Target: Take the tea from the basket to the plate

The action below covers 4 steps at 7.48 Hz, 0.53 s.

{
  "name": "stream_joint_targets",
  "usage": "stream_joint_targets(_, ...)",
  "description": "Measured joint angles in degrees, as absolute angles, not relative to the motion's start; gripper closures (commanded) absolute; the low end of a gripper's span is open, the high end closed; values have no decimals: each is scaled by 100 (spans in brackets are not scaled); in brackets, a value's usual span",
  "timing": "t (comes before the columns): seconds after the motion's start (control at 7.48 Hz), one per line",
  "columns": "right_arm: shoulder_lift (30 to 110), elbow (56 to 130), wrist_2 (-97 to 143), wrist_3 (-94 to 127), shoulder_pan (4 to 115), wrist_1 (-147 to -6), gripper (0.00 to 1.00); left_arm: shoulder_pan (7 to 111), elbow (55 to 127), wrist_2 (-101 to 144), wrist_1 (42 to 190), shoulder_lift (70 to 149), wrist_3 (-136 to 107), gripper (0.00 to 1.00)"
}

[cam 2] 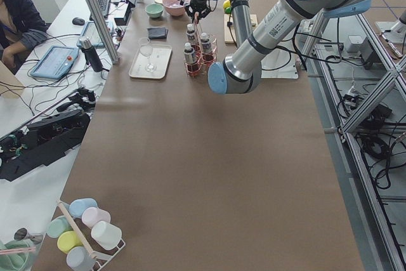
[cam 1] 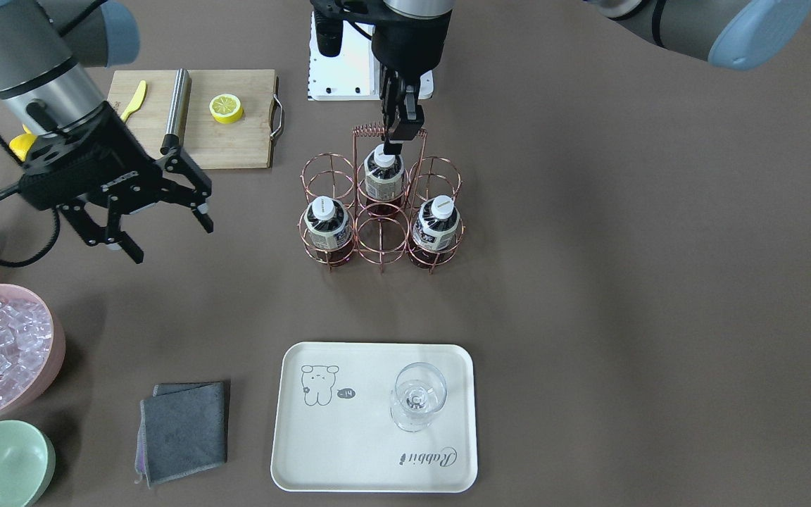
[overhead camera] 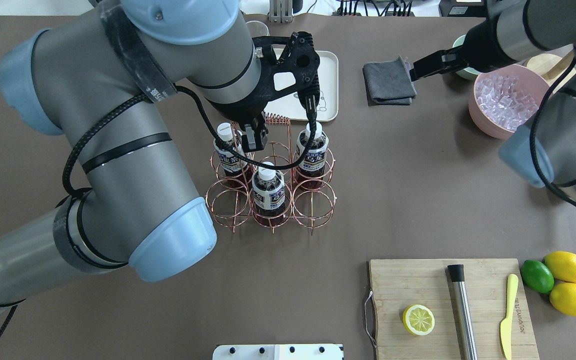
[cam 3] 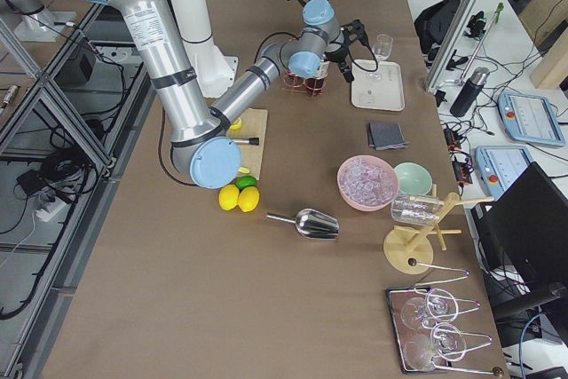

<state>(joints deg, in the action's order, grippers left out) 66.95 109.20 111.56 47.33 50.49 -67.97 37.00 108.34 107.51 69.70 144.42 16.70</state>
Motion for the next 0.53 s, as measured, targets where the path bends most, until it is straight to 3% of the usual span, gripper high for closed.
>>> stream_joint_targets(0.27, 6648, 11157, 10030, 5026, 4169, -6376, 14, 3702, 10836, 10712, 6970, 14440, 1670, 100)
stream_joint_targets(0.53, 7164, 11160, 9563, 5018, 3774, -5081, 18, 3702, 10829, 10624, 6974, 14434, 1674, 100)
